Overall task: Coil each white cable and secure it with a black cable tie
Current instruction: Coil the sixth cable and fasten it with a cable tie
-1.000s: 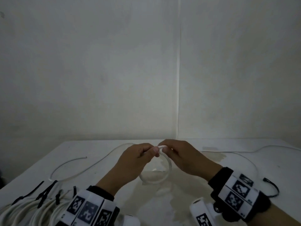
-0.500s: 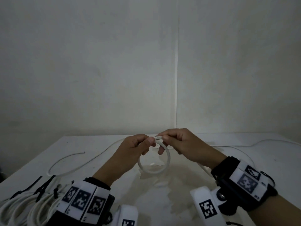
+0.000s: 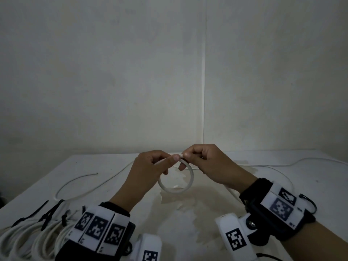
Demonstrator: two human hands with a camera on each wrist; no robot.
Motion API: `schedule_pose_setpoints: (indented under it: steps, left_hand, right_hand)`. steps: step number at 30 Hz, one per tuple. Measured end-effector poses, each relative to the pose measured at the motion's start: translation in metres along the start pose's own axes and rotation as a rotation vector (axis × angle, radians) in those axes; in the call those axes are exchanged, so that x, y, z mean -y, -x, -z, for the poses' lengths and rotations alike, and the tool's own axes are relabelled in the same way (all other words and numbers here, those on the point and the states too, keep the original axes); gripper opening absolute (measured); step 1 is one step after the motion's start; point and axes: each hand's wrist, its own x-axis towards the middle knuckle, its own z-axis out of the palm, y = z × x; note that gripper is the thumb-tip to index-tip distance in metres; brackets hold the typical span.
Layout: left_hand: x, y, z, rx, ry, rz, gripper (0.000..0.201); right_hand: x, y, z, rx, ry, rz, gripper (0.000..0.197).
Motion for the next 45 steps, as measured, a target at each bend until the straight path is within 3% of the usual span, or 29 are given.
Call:
schedule_pose_setpoints:
  steps: [5,10,13,18,22,25,28,33,38,42,45]
  left_hand:
    - [-0.001,-0.001,0.0,-0.012,-0.057,-0.013,0.024]
    - [0.001,0.002,0.019,0.133,0.041,0.221,0.035]
    - [-0.001,0.005,0.027,0.222,0.084,0.28,0.029]
    - [0.0,0.011,0.028,0.275,0.372,0.363,0.012]
    - [0.007,0.014,0.016,0.221,0.359,0.304,0.01]
    - [0.003,0.018,0.007,0.291,0.465,0.305,0.024]
    - [-0.006,0.02,0.0,0.314,0.439,0.278,0.025]
    - [-0.004,0.018,-0.005,0.101,0.193,0.164,0.017]
    - [0.007,0.012,0.001,-0.165,-0.094,-0.066,0.023]
    - [0.011,0.01,0.002,-0.166,-0.136,-0.095,0.022]
    - [0.01,0.013,0.0,-0.104,-0.164,-0.135,0.02]
  right_hand:
    - [-0.007,-0.003,-0.003,-0.058,0.046,0.035,0.014]
    - [-0.01,-0.002,0.006,-0.091,0.055,-0.047,0.016]
    - [-0.012,-0.001,0.007,-0.089,0.086,-0.063,0.016]
    - [-0.012,0.0,0.004,-0.135,0.086,-0.035,0.016]
    - [-0.01,0.002,0.005,-0.182,0.046,-0.003,0.016]
    - [-0.01,0.004,0.004,-0.187,0.039,0.011,0.016]
    - [-0.011,0.006,0.001,-0.179,0.025,0.009,0.017]
    - [-0.007,0.009,0.001,-0.187,0.015,-0.004,0.019]
    - [-0.001,0.012,-0.005,-0.112,-0.04,-0.089,0.022]
    - [-0.003,0.009,-0.011,-0.141,-0.043,-0.123,0.02]
    - [-0.009,0.008,-0.01,-0.245,0.12,-0.083,0.019]
